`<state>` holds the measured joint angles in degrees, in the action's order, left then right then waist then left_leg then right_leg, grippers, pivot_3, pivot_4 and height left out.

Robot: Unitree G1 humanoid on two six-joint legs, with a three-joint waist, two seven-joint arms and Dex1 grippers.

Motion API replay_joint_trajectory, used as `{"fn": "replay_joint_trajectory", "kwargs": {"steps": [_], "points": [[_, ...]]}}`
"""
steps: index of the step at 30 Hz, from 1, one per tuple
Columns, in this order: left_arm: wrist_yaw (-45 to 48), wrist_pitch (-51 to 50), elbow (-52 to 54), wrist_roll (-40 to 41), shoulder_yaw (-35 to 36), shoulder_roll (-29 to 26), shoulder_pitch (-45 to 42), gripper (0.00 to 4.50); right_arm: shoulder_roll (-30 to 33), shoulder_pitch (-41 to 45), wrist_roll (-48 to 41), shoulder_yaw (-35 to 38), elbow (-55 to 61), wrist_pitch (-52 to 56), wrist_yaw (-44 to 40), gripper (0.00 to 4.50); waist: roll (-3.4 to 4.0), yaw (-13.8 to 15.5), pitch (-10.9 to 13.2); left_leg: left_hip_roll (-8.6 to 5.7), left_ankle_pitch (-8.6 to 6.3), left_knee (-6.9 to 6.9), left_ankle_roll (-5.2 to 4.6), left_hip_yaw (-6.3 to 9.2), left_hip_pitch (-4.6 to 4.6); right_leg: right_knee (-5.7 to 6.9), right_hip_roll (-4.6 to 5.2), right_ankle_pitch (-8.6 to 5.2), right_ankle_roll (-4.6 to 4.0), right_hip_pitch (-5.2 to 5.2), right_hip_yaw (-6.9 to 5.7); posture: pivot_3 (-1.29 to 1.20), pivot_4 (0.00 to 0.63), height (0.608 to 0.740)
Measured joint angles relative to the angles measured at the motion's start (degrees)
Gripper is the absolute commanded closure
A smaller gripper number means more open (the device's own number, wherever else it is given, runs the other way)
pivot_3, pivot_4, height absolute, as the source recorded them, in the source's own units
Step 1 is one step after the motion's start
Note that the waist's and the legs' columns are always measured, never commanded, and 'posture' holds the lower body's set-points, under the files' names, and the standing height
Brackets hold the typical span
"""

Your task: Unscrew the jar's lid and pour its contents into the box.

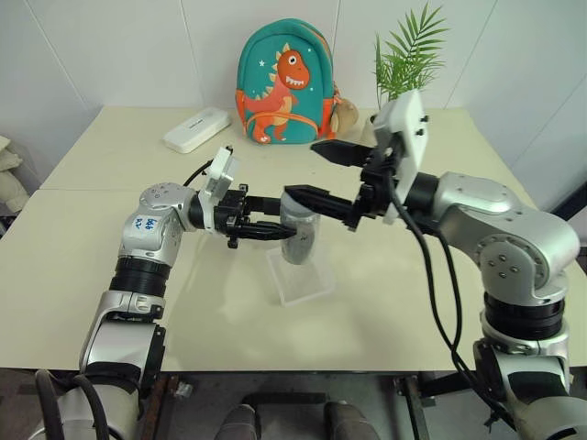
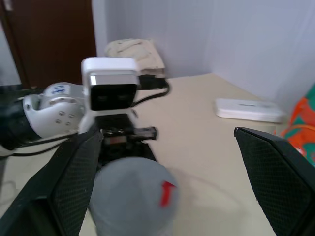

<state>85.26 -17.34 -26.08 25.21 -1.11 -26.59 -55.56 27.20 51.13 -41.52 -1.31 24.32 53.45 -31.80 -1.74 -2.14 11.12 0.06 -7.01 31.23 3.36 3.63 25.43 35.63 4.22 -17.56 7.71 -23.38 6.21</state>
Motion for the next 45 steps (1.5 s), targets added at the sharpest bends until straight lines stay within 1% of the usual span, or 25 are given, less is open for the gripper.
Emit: {"fn": "replay_joint_trajectory", "kwargs": {"steps": [3,9,19,32,45], "points": [[-0.03,1.03,-0.57,-0.04,0.02,0.04,-0.43,2.62,-1.26,0.29,1.5,-2.62,-0.63,0.26,1.07,0.02,0.0,-0.02,0.0,0.0,0.0,-0.01,0.0,0.0,0.0,0.0,0.0,0.0,0.0,0.0,0.0,0.0,0.15,0.74],[-0.07,2.11,-1.9,-0.27,0.02,0.54,-0.44,2.62,-3.23,0.29,3.95,-5.05,-1.97,0.19,1.68,0.02,0.0,0.02,0.0,0.0,0.0,-0.02,0.0,0.0,0.02,0.0,0.0,0.07,0.14,-0.02,0.0,0.0,0.15,0.74],[-0.08,2.52,-1.94,-0.27,0.02,0.67,-0.44,2.62,-2.92,0.27,7.28,-5.07,-2.66,-0.98,1.02,0.02,0.0,-0.03,0.0,0.0,0.0,-0.03,0.0,0.0,0.01,0.0,-0.01,0.08,0.15,-0.02,-0.01,0.0,0.15,0.74],[-0.82,2.5,-1.94,-0.37,0.02,0.68,-0.43,2.62,3.36,-2.29,4.41,-2.58,0.49,0.73,-1.22,0.02,0.0,-0.05,0.0,0.0,0.0,-0.02,0.0,0.0,0.01,-0.01,0.0,0.06,0.13,-0.02,0.0,0.0,0.15,0.74],[-0.73,2.5,-1.94,-0.38,0.1,0.57,-0.43,2.62,6.14,-4.07,0.84,0.84,3.72,3.26,-1.24,0.02,-0.01,0.0,0.0,0.0,0.0,-0.02,0.0,0.0,0.01,-0.02,0.0,-0.01,-0.01,-0.01,0.0,0.0,0.15,0.74]]}}
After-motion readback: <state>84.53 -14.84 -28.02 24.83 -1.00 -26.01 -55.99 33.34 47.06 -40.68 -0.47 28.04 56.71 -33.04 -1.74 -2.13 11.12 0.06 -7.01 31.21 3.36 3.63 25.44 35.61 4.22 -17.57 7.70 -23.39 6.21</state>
